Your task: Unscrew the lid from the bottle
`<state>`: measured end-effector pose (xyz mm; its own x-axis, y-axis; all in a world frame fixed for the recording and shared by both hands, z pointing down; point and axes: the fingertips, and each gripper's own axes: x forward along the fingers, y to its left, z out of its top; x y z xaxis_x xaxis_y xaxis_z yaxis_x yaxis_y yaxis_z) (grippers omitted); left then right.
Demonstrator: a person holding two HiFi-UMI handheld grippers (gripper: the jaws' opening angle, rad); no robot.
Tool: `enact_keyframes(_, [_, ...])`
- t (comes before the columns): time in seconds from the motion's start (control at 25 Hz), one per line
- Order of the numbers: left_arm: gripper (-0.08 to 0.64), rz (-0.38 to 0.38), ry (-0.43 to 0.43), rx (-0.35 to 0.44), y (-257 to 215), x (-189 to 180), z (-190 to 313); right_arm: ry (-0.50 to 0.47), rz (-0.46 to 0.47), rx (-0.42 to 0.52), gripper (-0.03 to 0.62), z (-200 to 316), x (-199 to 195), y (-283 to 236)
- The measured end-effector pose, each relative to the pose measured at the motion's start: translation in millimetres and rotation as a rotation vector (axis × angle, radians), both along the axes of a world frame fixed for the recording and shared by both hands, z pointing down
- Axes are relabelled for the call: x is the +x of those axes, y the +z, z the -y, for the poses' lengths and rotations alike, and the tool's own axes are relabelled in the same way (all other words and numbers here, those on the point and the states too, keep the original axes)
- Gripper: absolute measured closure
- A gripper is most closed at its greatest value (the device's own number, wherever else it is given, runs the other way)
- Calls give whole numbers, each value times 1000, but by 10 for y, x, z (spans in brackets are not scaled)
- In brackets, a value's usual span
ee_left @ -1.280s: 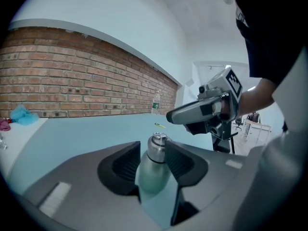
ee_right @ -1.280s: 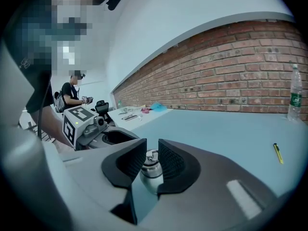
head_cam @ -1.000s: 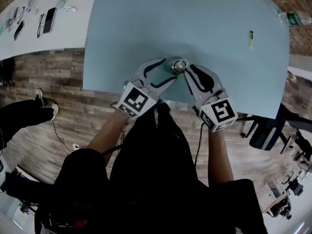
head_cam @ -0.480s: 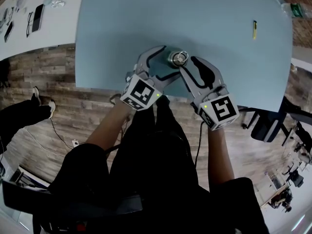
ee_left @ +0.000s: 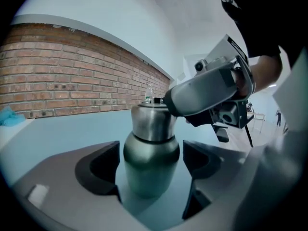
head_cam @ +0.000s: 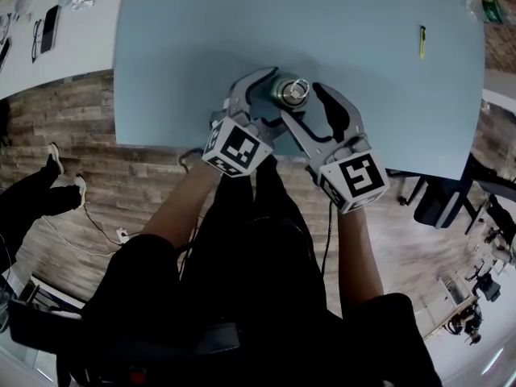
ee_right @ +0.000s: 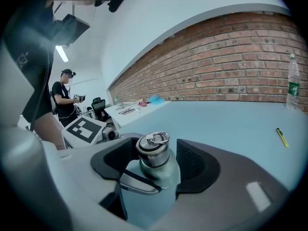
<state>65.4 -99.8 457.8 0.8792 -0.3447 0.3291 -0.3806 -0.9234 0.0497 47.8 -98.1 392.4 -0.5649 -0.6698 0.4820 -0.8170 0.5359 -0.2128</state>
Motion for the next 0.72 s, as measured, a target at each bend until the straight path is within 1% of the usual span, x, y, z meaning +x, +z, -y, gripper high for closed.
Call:
enact_keyframes(0.32, [167,-16,-4,17,17,56,13,7,-6,13,304,63,-105,33])
enact_keyframes(0.48, [169,-19,-7,31,-1,106,28,7,-29,3,296,56,-91,81])
enact_keyframes(0.6, [190,-20,-16,42,-2,93,50,7,-53,15,296,87,-111,84])
enact_keyframes(0.72, [190,-25,-21,47,-2,87,61,2,-70,32,296,120,-156,75])
